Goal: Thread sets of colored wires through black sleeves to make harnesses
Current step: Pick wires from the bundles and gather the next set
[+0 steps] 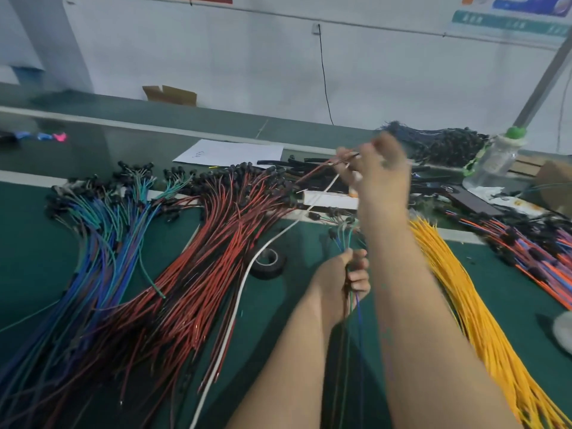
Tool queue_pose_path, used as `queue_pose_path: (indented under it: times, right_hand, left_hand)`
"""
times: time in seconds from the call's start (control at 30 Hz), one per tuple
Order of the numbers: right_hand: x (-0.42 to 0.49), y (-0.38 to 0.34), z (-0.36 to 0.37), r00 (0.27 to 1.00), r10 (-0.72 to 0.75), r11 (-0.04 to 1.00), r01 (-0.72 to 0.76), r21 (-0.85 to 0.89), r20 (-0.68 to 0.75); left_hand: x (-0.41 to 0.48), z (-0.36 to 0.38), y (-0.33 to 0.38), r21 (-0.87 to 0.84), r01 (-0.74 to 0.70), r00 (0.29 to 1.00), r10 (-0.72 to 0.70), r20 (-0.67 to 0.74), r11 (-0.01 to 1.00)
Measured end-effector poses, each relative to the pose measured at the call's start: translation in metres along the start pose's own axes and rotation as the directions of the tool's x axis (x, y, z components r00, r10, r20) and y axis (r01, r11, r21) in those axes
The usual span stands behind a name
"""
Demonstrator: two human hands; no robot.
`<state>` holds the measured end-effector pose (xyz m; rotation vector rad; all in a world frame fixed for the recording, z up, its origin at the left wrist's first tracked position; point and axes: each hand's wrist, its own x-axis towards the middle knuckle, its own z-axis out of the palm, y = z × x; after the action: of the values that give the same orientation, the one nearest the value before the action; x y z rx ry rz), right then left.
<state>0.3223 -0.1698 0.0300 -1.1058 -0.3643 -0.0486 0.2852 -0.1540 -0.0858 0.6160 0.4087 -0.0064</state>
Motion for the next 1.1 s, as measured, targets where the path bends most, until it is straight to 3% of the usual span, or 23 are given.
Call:
queue_pose_path:
  times: [0.1,0.17,0.27,0.33,0.43,0.53,0.63,0.73,0.83,0.93,1.0,1.1]
  right_hand:
    - [0.012,-0.048,-0.048,0.997,0.076,0.948,-0.065,0.313,-0.021]
    - [0.01,-0.064,-0.076,0.976,0.209,0.917,-0.219,0.333,0.068]
    - [-0.008,-0.052,-0.098,0.925,0.332,0.936,-0.348,0.059,0.185]
    - [-0.026,-0.024,-0.102,0.932,0.338,0.927,-0.306,-0.215,0.13]
    - [-0.039,0.021,-0.109,0.981,0.192,0.77,-0.159,-0.618,-0.014]
    - [-0.042,0.039,-0.115,0.997,0.046,0.722,-0.071,-0.688,-0.055]
    - [-0.036,0.036,-0.124,0.999,0.029,0.673,-0.047,-0.738,-0.037]
    - [-0.03,0.027,-0.148,0.988,-0.032,0.61,-0.1,-0.786,-0.151]
    - [-0.025,0.022,-0.182,0.945,-0.04,0.398,-0.283,-0.872,-0.325]
    - [-0.025,0.025,-0.194,0.93,0.106,0.053,-0.36,-0.932,-0.353]
    - [-0.026,0.029,-0.192,0.931,0.097,-0.021,-0.351,-0.936,-0.351]
    - [-0.025,0.034,-0.193,0.929,0.02,0.014,-0.371,-0.929,-0.37]
  left_hand:
    - [0.002,0.001,-0.004,-0.095,0.034,0.998,-0.029,0.051,0.995]
    - [0.003,0.001,-0.005,-0.064,0.015,0.998,-0.011,0.061,0.998]
    - [0.0,0.004,-0.01,0.05,-0.002,0.995,-0.003,0.103,0.999]
    - [-0.005,0.01,-0.014,0.124,-0.001,0.989,-0.017,0.147,0.992]
    - [-0.012,0.016,-0.019,0.242,-0.007,0.976,-0.046,0.212,0.97]
    - [-0.016,0.019,-0.02,0.282,-0.024,0.977,-0.038,0.212,0.959]
    - [-0.011,0.014,-0.016,0.337,-0.071,0.989,0.023,0.144,0.939]
    - [-0.007,0.006,-0.005,0.158,-0.096,0.988,0.074,0.139,0.983]
    - [-0.005,0.0,0.008,-0.147,-0.107,0.978,0.131,0.165,0.983]
    - [-0.003,-0.001,0.008,-0.209,-0.106,0.972,0.145,0.183,0.972]
    - [-0.003,0.001,0.003,-0.157,-0.09,0.975,0.12,0.188,0.983]
    - [-0.004,0.003,-0.002,-0.083,-0.069,0.98,0.083,0.178,0.994]
